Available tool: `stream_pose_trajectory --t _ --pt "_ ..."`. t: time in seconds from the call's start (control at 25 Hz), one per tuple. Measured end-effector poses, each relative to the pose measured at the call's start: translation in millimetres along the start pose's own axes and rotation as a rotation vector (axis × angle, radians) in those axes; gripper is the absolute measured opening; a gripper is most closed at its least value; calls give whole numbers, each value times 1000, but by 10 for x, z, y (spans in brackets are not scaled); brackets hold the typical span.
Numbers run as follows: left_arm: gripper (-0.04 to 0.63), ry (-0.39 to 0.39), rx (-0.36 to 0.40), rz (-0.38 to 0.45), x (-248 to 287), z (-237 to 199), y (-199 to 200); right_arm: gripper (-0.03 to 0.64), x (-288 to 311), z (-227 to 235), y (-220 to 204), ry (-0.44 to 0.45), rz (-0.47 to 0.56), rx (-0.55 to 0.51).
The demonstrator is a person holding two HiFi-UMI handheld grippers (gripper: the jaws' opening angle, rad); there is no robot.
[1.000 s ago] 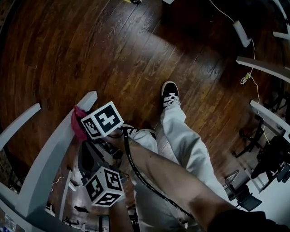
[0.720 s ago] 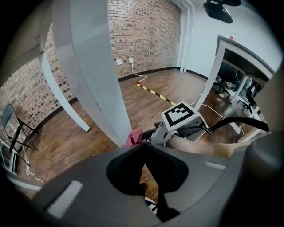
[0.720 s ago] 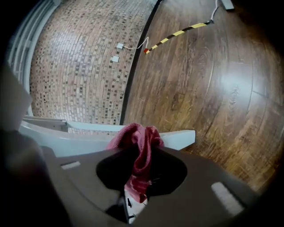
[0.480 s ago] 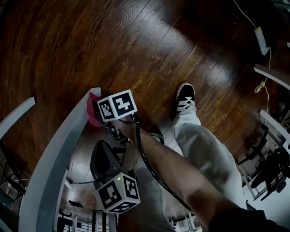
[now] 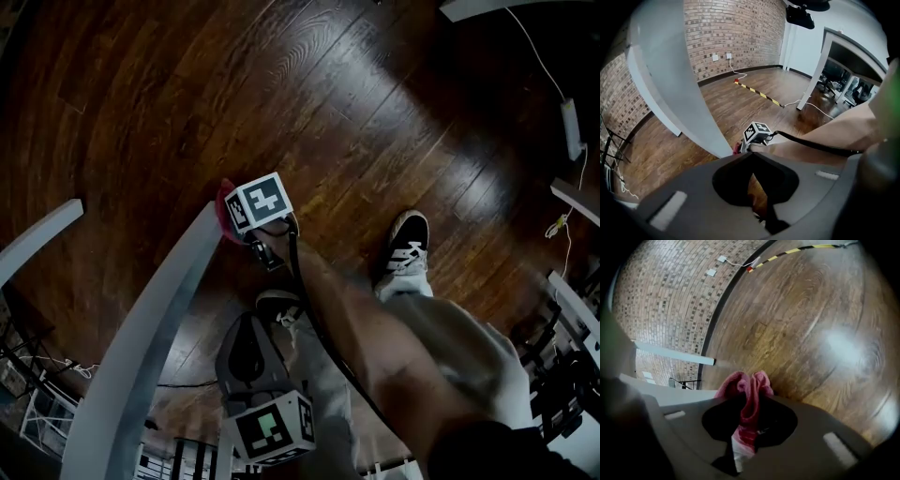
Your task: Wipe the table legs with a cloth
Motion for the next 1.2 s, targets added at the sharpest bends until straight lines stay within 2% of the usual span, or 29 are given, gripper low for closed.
stream_pose_trajectory --t 0.12,0.16,0.28,0.32,0.44,0.52,0.64,0.92,1.2 --pt "0 -26 0 5 105 17 54 57 19 -80 323 92 58 -69" --pt "0 -30 -9 6 129 15 53 57 65 -109 384 107 49 -109" --pt "0 -52 -13 5 188 7 49 58 352 -158 342 75 -62 -281" --pt "0 -57 -14 2 205 -14 54 57 440 -173 319 67 -79 -302" --pt "0 -40 -56 -27 231 -139 45 52 523 -265 306 99 -98 -294" --pt "0 -18 -81 -37 233 -202 36 52 422 -398 345 181 -123 -288" --pt "0 -3 -67 -36 137 -194 -32 52 174 -686 355 268 -141 -299" --pt "0 -50 -50 -37 -395 73 81 51 -557 -1381 337 332 -101 -302" --pt "0 -23 -82 -22 -822 -6 412 51 -1266 -2109 360 364 -66 -324"
Point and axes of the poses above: the fingertips, and each gripper's own axes: x forward along the fingers, z to its right, y out of its top, the point moved 4 cm from there along -x, backward along the fingers
